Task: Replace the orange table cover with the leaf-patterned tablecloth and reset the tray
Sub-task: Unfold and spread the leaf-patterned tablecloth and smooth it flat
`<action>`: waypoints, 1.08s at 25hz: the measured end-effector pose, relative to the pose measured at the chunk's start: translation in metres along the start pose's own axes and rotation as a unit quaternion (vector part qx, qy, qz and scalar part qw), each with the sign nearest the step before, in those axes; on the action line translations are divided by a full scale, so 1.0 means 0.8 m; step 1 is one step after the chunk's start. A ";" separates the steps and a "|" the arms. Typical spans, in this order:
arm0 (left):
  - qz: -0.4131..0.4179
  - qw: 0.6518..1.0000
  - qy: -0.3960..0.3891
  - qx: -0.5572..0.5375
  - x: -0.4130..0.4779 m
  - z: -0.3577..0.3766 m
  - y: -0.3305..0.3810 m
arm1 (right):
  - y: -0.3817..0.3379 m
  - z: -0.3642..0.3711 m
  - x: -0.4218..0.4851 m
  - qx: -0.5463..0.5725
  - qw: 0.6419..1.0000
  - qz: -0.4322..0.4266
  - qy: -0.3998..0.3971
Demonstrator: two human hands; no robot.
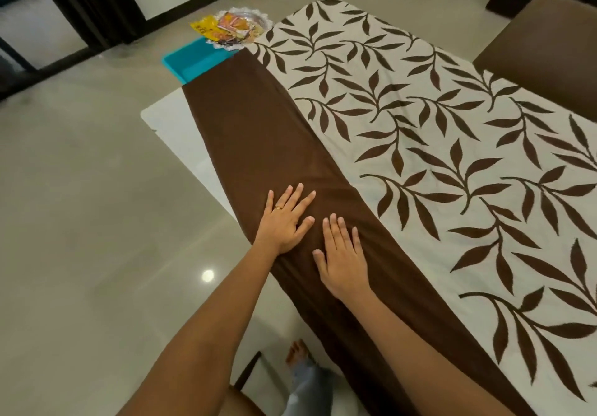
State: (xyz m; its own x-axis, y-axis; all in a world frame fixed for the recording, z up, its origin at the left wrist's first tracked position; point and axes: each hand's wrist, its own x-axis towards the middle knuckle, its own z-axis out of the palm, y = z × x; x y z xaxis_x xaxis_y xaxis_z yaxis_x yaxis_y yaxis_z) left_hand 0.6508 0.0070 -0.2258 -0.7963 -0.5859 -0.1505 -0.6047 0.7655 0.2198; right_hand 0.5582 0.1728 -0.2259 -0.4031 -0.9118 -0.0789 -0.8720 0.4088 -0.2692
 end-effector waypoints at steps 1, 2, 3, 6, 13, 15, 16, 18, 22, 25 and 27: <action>0.001 1.000 0.005 -0.005 -0.007 0.001 -0.005 | -0.004 0.005 -0.004 -0.017 1.000 -0.007 0.006; -0.001 1.000 0.011 -0.008 -0.015 0.003 -0.006 | -0.005 0.009 -0.009 -0.024 1.000 -0.014 0.010; -0.007 1.000 0.018 -0.015 -0.024 0.004 -0.006 | -0.006 0.011 -0.014 -0.023 0.999 -0.020 0.010; -0.036 0.998 0.030 -0.043 -0.052 0.007 0.001 | -0.010 0.011 -0.029 -0.015 0.999 -0.034 0.014; -0.080 0.993 0.075 -0.045 -0.087 0.007 0.019 | -0.021 0.004 -0.043 0.059 0.996 -0.045 0.038; -0.075 0.986 0.135 -0.061 -0.053 -0.009 0.003 | -0.029 -0.005 0.001 0.098 0.992 -0.039 0.066; -0.070 0.983 0.152 -0.070 -0.026 -0.020 -0.010 | -0.036 -0.008 0.034 0.101 0.992 -0.035 0.074; -0.057 0.983 0.150 -0.085 0.035 -0.042 -0.041 | -0.049 -0.013 0.106 0.086 0.993 -0.027 0.075; -0.035 0.999 0.035 -0.014 0.106 -0.055 -0.113 | -0.062 0.002 0.182 0.033 0.999 -0.042 0.003; -0.073 0.997 0.003 0.002 0.103 -0.058 -0.175 | -0.064 0.019 0.174 0.000 0.998 -0.050 0.025; -0.080 0.997 0.000 -0.007 0.088 -0.064 -0.198 | -0.069 0.022 0.165 0.000 0.997 -0.063 0.033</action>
State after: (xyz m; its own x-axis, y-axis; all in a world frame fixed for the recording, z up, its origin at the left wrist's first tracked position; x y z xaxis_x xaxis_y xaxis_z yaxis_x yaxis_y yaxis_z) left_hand 0.6913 -0.1688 -0.2217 -0.6898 -0.7001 -0.1843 -0.7236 0.6588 0.2058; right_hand 0.5577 0.0292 -0.2389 -0.3073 -0.9514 0.0188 -0.9171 0.2908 -0.2728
